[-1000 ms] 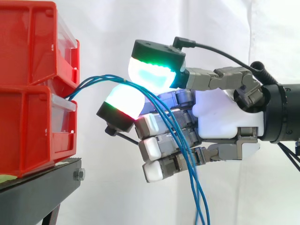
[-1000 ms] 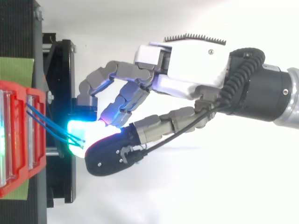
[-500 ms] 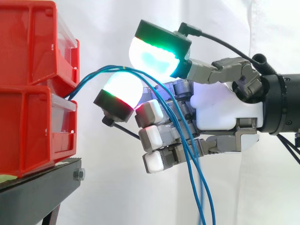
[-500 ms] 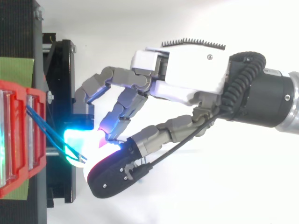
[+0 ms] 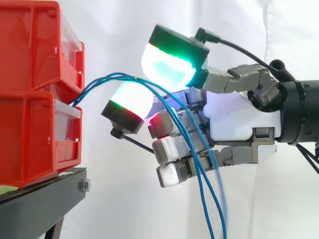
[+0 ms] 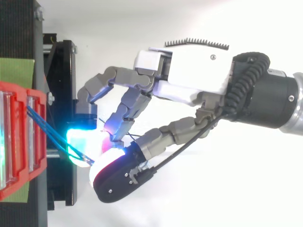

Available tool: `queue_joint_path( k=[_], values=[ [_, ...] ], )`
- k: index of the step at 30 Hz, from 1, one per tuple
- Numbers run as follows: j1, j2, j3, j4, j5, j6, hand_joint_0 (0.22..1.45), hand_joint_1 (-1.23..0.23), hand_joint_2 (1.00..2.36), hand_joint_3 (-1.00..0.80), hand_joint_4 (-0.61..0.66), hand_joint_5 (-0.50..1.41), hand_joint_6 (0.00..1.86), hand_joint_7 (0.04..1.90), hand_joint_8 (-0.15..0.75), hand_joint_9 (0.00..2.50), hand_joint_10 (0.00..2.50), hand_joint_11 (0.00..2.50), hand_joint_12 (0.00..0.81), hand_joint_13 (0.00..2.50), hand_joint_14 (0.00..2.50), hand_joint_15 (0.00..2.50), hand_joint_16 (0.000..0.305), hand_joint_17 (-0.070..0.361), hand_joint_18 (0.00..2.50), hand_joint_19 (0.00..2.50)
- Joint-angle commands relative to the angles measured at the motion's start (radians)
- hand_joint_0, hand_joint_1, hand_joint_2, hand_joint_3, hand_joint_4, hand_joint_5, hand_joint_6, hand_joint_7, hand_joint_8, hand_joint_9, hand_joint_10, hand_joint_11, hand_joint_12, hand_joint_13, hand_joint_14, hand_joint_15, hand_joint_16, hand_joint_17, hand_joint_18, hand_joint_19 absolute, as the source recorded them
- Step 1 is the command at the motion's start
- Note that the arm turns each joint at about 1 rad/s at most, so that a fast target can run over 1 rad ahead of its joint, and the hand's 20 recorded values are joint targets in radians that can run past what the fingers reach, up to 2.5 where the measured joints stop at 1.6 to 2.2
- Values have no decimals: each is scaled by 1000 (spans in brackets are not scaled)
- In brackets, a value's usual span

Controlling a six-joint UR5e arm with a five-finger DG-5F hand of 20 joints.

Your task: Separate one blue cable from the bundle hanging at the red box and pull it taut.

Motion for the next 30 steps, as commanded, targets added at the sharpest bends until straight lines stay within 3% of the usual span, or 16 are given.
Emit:
queue_joint_path(
  k=[1,4,7,15,20,26,30],
  values=[
    [0,0,0,0,2,0,766,-895,1002,-472,75,-200,938,955,351,1057,15,1007,357,1074,23,702,42,94,852,608],
    [0,0,0,0,2,0,828,-878,1008,-420,65,-209,955,949,341,1049,13,1044,354,1063,24,730,40,91,812,634],
    [0,0,-2,0,2,2,841,-878,1000,-500,82,-209,961,885,337,1042,13,1065,353,1067,22,724,39,87,817,619],
    [0,0,0,0,2,3,650,-989,1000,-500,87,-180,954,926,358,1129,14,1109,342,1094,25,742,35,80,854,581],
    [0,0,0,0,2,5,530,-912,1000,-500,114,-168,949,922,379,1179,15,1113,368,1141,24,745,40,90,898,609],
    [0,0,0,0,3,6,539,-804,1000,-500,121,-169,934,932,382,1186,14,1118,374,1145,22,739,41,92,900,611],
    [0,0,-2,0,3,9,640,-721,1000,-500,95,-168,927,962,372,1193,16,1111,361,1136,24,747,39,88,886,641]
  ],
)
